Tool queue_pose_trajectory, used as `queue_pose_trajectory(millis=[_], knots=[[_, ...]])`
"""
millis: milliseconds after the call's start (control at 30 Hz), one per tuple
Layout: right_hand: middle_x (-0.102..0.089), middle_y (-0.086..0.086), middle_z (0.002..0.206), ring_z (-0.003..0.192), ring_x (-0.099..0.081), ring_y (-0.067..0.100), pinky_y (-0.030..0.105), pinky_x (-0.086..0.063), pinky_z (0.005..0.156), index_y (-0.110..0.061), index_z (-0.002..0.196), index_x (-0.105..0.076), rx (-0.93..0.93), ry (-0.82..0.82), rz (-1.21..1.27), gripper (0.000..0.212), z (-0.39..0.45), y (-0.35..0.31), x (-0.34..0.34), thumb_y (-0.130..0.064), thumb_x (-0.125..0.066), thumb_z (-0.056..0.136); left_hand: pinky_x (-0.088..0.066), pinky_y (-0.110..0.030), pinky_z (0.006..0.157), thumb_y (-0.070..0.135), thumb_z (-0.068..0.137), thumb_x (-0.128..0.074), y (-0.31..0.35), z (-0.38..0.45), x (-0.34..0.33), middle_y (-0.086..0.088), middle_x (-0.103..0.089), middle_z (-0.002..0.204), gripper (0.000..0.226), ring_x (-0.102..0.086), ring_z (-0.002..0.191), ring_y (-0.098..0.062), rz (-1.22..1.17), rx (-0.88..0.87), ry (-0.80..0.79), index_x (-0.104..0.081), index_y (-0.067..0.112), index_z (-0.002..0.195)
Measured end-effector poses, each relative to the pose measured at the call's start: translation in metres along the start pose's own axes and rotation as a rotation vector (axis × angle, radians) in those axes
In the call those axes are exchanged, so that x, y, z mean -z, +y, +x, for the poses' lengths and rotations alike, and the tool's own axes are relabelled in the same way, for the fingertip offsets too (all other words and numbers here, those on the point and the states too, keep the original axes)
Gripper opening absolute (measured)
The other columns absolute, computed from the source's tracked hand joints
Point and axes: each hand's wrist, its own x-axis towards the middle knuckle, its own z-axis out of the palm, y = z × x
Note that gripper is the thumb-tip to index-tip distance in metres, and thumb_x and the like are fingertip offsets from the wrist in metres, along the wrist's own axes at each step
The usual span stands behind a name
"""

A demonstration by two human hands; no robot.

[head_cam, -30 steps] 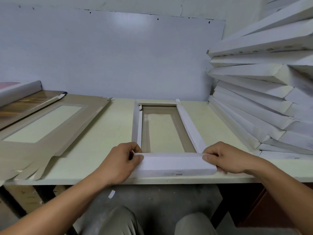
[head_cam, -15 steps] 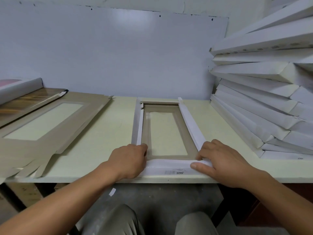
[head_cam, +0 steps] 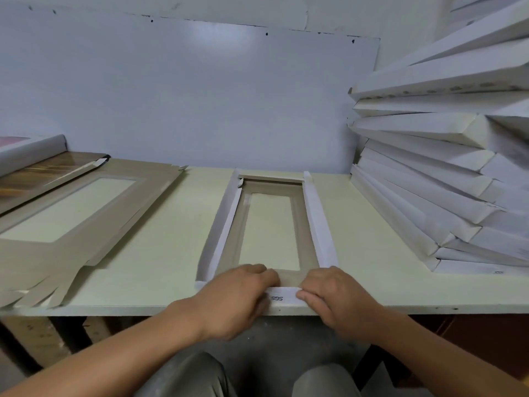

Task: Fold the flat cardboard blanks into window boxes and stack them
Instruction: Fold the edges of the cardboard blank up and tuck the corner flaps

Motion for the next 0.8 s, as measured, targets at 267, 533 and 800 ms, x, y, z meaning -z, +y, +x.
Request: queue_pose_trajectory(millis=[267, 533, 800], knots=[[-0.059, -0.018, 0.096, 0.107, -0.045, 0.007, 0.029, -0.035, 0.098, -0.030, 0.102, -0.072, 0.123, -0.063, 0.232, 0.045, 0.012, 0.005, 0.004, -0.069, -0.063, 0.081, -0.041, -0.038, 0.071, 0.009, 0.071, -0.045, -0.015, -0.020, 0.005, 0.004, -0.051, 0.089, 0.022, -0.049, 0.087, -0.021, 0.012, -0.074, -0.066, -0.037, 0.026, 0.083], [-0.047, -0.013, 0.128, 0.121, -0.045, 0.004, 0.026, -0.038, 0.105, -0.038, 0.137, -0.054, -0.045, -0.161, 0.135, 0.051, 0.026, 0.082, 0.023, -0.045, -0.069, 0.089, -0.035, -0.030, 0.078, 0.010, 0.068, -0.051, -0.087, -0.052, 0.043, 0.008, -0.045, 0.078, 0.022, -0.041, 0.083, -0.005, 0.058, -0.041, -0.282, -0.034, 0.024, 0.069], [-0.056, -0.016, 0.087, 0.081, -0.053, 0.003, 0.035, -0.050, 0.077, -0.036, 0.091, -0.055, -0.157, -0.264, -0.071, 0.014, 0.032, 0.089, 0.033, -0.049, -0.054, 0.091, -0.032, -0.031, 0.091, 0.006, 0.075, -0.052, -0.158, -0.054, 0.073, 0.022, -0.045, 0.120, 0.034, -0.035, 0.119, -0.005, 0.353, 0.227, -0.172, -0.065, 0.035, 0.087]])
